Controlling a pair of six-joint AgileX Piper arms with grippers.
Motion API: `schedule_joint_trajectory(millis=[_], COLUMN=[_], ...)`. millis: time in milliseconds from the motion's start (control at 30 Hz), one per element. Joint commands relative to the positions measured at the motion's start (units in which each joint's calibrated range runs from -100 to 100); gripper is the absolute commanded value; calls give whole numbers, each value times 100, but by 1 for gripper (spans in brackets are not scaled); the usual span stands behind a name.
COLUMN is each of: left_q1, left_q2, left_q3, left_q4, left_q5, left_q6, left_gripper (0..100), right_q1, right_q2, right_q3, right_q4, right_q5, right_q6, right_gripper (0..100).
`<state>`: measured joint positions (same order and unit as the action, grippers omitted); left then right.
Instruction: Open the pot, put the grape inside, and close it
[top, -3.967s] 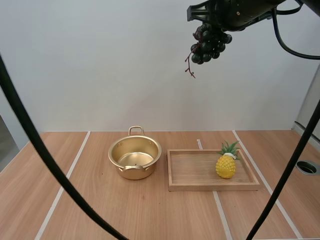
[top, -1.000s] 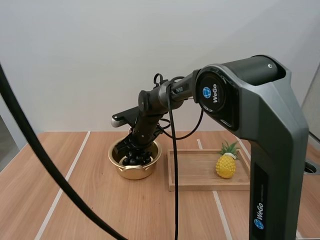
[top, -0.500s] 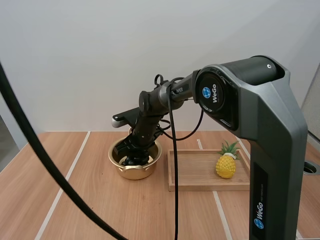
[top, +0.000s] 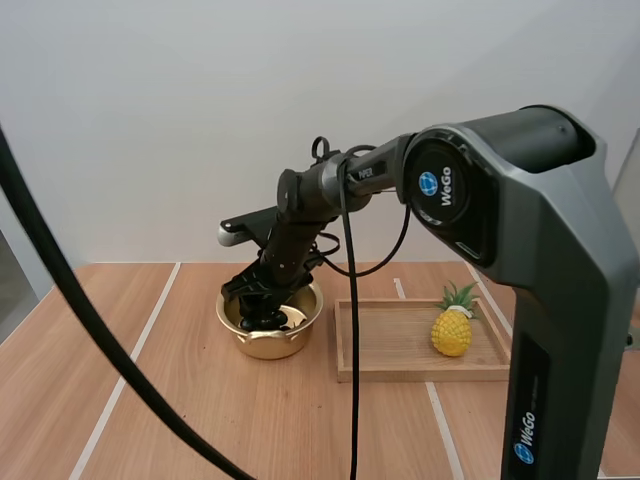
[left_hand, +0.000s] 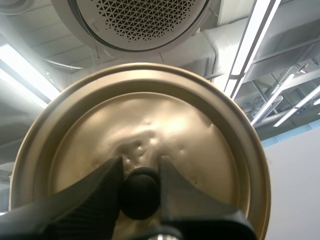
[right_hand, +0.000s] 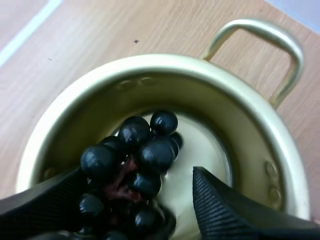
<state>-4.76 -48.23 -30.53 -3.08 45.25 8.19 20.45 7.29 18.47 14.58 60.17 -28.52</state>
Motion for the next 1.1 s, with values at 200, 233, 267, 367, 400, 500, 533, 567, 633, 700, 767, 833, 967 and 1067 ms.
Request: schedule_joint_trajectory(millis=[200,233,267,367,400,500,533,567,633,700,767,833,967,1067], left_q1=[-18,-18,-18,-18,-18,-18,-18,-18,-18,-18,-18,-18,-18,-18], left_q2=[5,5,5,5,5,5,5,5,5,5,5,5,5,5], left_q3=[-23,-23,-23,-23,-23,-23,-23,-23,-23,-23,-23,-23,-23,-23], left_q4=[55,55,55,55,55,55,55,55,55,55,55,55,55,55], left_q5=[-83,-83,-83,-83,-83,-83,-83,-83,-83,-83,-83,-104,-166,-166], left_q6=[-57,-57,-57,-57,-57,-57,-57,-57,-57,-57,-57,-57,-57,-57], left_gripper=[0,0,0,0,0,0,0,0,0,0,0,0,0,0], right_q1=[20,20,20,20,20,20,20,20,0,-81,-223,-389,-736,-928], right_q2=[-1294,-1440,-1595,-2082,-2216,-2740,-2925,-3072,-3466,-3844,-4155,-4443,-4958,-5315], right_q3=[42,42,42,42,42,42,42,42,42,42,42,42,42,42], right_q4=[17,17,17,-44,-112,-474,-631,-754,-1022,-1063,-1063,-1063,-1063,-1114], right_q5=[254,254,254,254,254,254,237,196,43,-92,-95,-95,-175,-349], right_q6=[-38,-16,-16,-2,47,243,363,493,717,741,741,741,741,741], right_gripper=[100,100,100,100,100,100,100,100,100,100,100,100,100,100])
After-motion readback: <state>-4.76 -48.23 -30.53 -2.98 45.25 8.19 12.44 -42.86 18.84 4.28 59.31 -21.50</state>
